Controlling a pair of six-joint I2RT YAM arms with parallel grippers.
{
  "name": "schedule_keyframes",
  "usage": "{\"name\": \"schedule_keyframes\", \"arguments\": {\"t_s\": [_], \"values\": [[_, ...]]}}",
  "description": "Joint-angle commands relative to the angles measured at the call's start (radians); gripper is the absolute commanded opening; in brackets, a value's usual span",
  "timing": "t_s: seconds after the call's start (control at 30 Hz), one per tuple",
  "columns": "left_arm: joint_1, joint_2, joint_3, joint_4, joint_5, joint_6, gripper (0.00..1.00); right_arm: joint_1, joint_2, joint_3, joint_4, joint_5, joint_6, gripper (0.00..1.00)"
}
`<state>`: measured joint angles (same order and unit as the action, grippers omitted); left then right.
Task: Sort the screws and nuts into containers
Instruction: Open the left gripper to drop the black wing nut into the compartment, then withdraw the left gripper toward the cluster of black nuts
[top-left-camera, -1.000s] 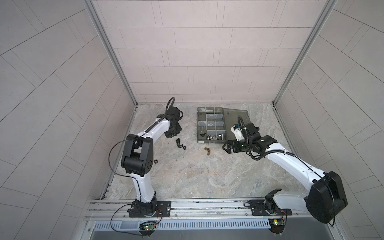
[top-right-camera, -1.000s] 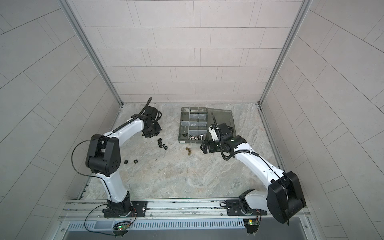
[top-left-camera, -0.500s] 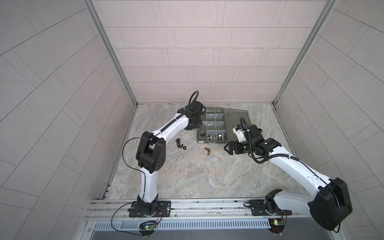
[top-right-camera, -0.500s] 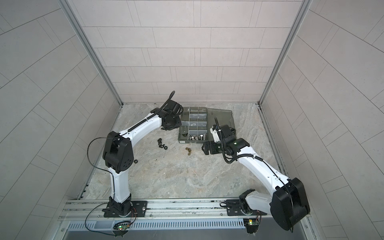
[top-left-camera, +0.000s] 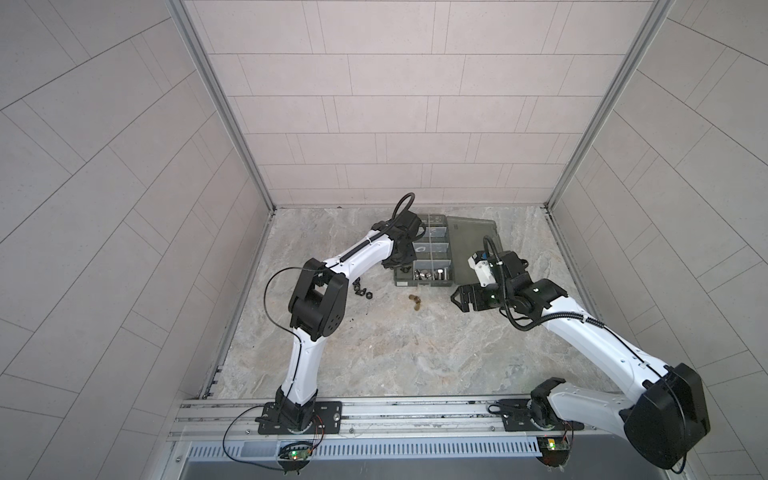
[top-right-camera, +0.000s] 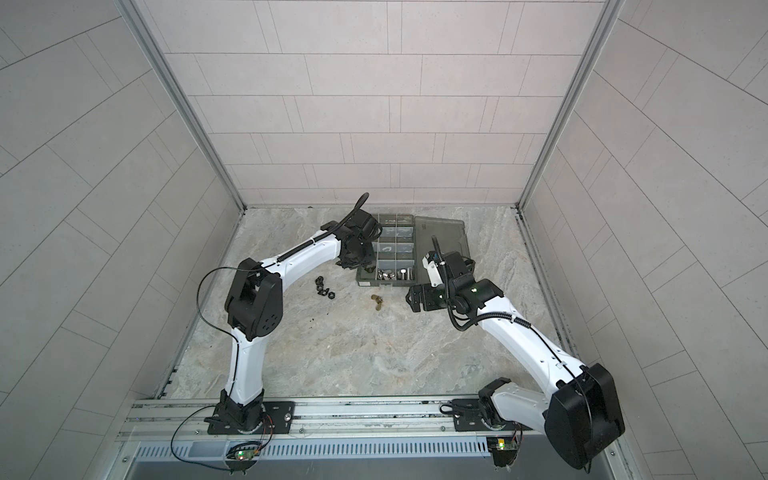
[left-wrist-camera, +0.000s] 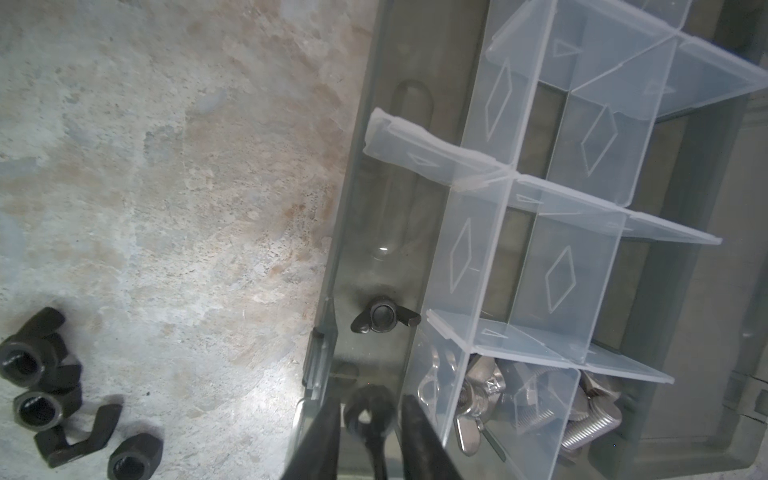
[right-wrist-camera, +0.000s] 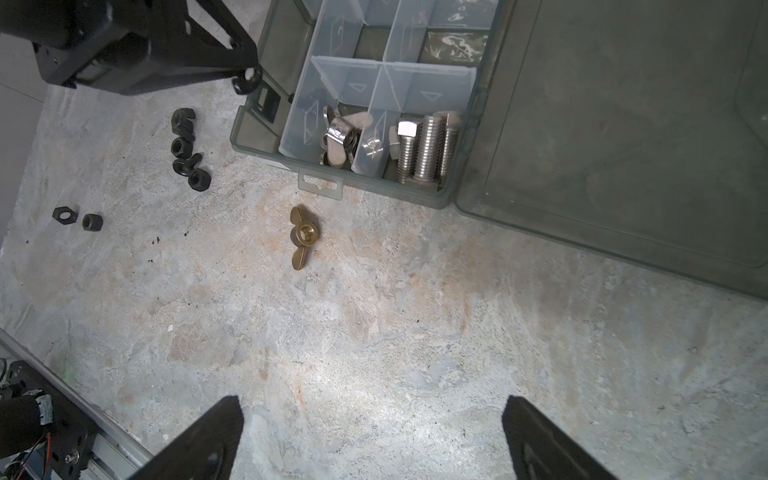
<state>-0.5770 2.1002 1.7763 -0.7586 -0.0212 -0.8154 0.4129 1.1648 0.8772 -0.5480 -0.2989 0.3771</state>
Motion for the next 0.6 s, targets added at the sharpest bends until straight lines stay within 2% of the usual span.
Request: {"name": "schedule_keyframes", "arguments": {"t_s": [0.0,0.07,0.2,0.3,0.4,0.57], "values": [[-0.006,0.008,0.027,-0.017,-0.006,0.003,0.42,-0.004,-0.022,-0.006,-0.020,0.015,-0.011,0.99],[-0.009,0.003,0.031,-0.018,-0.005,0.007,0.48,-0.003,-0.022,-0.006,-0.021,0.015,-0.012,0.99],[-0.009,-0.030,0.025,-0.033,-0.009,0.012,0.49,-0.003,-0.024,-0.004,-0.021,0.017,-0.012,0.99],[-0.003,-0.114,-0.040,-0.034,-0.038,0.027,0.49,-0.003,-0.025,-0.001,-0.022,0.018,-0.009,0.99],[0.016,-0.243,-0.171,-0.032,-0.091,0.036,0.50,-0.004,-0.026,0.000,-0.020,0.015,-0.009,0.99],[0.105,-0.508,-0.481,-0.006,-0.139,0.011,0.52,-0.002,-0.024,-0.005,0.004,-0.013,0.006,0.99]]}}
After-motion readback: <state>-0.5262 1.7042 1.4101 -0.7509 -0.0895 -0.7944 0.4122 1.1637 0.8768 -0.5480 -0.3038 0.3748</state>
